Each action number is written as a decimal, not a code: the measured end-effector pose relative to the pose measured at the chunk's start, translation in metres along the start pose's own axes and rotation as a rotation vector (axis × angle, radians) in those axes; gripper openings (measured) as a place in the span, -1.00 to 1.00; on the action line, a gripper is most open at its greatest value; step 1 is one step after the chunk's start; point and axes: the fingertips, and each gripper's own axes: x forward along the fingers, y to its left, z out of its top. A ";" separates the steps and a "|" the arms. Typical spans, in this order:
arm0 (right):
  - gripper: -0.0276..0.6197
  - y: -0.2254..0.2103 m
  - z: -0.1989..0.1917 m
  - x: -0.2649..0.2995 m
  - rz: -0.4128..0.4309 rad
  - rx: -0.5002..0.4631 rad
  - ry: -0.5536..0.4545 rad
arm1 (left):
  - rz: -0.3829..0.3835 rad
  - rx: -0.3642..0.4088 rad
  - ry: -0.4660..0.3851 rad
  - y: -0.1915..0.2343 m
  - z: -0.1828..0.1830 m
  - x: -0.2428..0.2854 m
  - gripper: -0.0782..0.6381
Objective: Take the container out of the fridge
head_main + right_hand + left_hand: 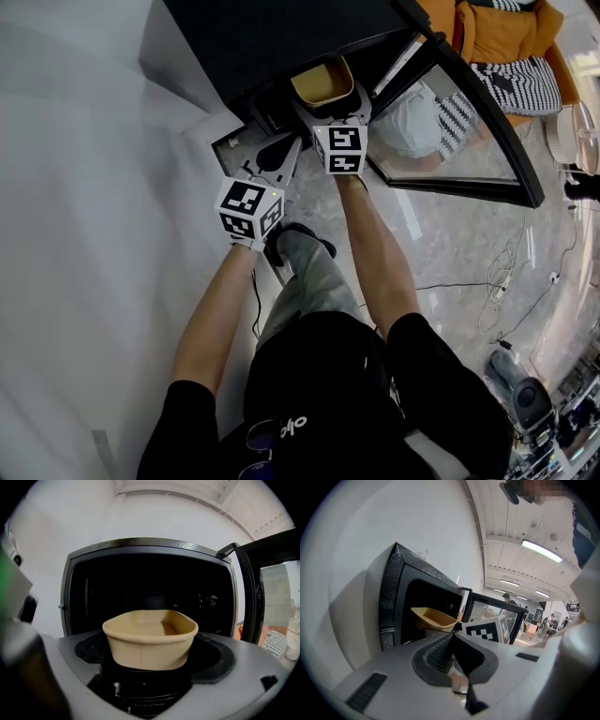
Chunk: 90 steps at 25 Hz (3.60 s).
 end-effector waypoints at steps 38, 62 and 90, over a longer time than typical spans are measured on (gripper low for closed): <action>0.67 -0.026 0.018 -0.115 0.186 -0.055 0.029 | 0.167 -0.019 -0.050 -0.052 -0.002 -0.015 -0.76; 0.67 -0.088 0.045 -0.305 0.445 -0.142 0.019 | 0.366 -0.046 -0.143 -0.248 -0.007 -0.062 -0.76; 0.67 -0.130 0.114 -0.402 0.532 -0.146 -0.044 | 0.416 0.042 -0.252 -0.331 0.065 -0.103 -0.76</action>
